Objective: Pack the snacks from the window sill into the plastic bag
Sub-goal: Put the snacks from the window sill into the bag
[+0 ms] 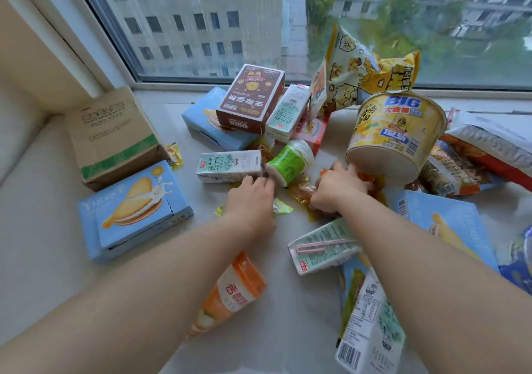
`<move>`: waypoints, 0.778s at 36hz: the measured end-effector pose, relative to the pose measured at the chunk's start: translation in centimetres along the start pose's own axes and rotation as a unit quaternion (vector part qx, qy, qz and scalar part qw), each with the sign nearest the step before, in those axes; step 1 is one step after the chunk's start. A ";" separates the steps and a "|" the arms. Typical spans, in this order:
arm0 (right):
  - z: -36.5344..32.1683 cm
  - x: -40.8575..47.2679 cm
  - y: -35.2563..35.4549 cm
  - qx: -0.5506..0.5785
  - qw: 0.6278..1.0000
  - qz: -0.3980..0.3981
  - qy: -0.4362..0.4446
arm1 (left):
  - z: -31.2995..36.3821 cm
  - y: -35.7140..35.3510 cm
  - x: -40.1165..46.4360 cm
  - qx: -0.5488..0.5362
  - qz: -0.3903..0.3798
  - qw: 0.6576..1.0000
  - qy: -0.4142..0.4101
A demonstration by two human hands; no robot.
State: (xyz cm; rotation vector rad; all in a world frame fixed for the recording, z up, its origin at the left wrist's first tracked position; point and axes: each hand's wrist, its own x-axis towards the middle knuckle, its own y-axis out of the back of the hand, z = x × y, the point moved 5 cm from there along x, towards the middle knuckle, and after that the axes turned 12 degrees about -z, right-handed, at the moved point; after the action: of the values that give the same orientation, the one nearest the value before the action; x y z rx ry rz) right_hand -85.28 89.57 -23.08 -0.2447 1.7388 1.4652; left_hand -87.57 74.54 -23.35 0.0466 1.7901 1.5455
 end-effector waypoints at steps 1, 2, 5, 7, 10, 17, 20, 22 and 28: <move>0.0 0.0 0.0 0.002 1.000 -0.002 -0.002 | 0.0 0.0 0.2 -0.009 0.007 1.000 0.014; 0.1 0.0 -0.1 0.004 1.000 -0.005 -0.004 | 0.1 0.0 0.3 -0.015 0.009 0.999 0.027; 0.3 -0.1 -0.1 0.003 1.000 -0.007 -0.005 | -0.2 0.2 0.9 -0.040 -0.007 0.996 0.081; 0.3 -0.1 -0.1 0.004 1.000 -0.005 -0.003 | -0.9 0.7 1.6 -0.061 -0.013 0.992 0.112; 0.3 0.0 -0.3 -0.005 1.000 -0.007 0.001 | -1.9 1.6 2.7 -0.091 -0.021 0.987 0.134; 0.2 0.3 -0.5 -0.018 1.000 -0.009 0.009 | -2.9 2.1 5.2 -0.084 -0.071 0.984 0.141; 0.1 0.4 -0.3 -0.011 1.000 -0.003 -0.001 | -3.2 2.0 5.5 -0.129 -0.078 0.978 0.148; 0.0 0.3 -0.2 -0.006 1.000 -0.003 -0.003 | -3.3 2.2 5.5 -0.153 -0.057 0.975 0.149; 0.0 -0.5 -0.3 -0.027 0.999 -0.008 0.022 | -3.3 2.8 5.1 -0.157 -0.050 0.974 0.156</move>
State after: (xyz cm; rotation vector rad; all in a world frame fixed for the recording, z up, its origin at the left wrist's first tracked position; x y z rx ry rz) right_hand -84.79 89.34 -22.93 -0.3208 1.7288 1.5072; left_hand -94.21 75.03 -23.64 -0.4563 1.7248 1.8211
